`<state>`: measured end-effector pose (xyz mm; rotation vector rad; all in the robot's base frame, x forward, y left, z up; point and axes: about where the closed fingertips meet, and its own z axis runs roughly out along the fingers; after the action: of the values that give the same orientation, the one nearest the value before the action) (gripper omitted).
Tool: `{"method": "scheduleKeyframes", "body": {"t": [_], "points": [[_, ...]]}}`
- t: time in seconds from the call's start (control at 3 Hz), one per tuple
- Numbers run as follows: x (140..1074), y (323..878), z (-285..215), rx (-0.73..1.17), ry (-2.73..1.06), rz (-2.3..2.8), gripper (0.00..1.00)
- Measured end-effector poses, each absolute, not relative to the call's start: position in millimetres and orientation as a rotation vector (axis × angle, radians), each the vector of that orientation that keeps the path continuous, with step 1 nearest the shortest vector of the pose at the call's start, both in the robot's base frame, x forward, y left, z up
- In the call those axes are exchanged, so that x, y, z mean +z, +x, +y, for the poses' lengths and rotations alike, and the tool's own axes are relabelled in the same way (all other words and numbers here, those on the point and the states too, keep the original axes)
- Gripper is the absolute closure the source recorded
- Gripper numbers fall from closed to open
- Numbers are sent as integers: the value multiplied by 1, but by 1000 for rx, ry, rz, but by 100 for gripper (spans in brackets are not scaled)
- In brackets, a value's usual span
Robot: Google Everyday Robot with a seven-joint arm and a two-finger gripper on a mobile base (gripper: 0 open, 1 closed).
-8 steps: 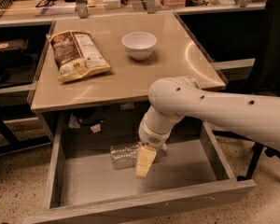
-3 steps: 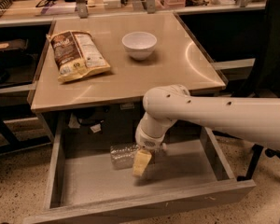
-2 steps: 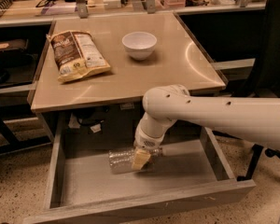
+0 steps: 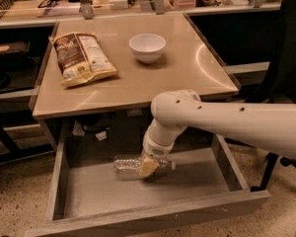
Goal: Pick water bottle from top drawer and place on counter
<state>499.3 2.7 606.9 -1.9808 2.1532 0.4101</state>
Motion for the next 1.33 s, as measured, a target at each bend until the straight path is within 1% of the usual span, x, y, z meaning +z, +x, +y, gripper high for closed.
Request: {"method": "scheduleKeyframes", "body": {"t": [0.33, 0.67, 1.0, 1.33], "points": [[615, 496, 1, 411, -1969, 2144, 100], [638, 478, -9, 381, -1923, 2178, 100], [674, 450, -33, 292, -1832, 2264, 100], [715, 437, -63, 169, -1721, 2359, 100]]}}
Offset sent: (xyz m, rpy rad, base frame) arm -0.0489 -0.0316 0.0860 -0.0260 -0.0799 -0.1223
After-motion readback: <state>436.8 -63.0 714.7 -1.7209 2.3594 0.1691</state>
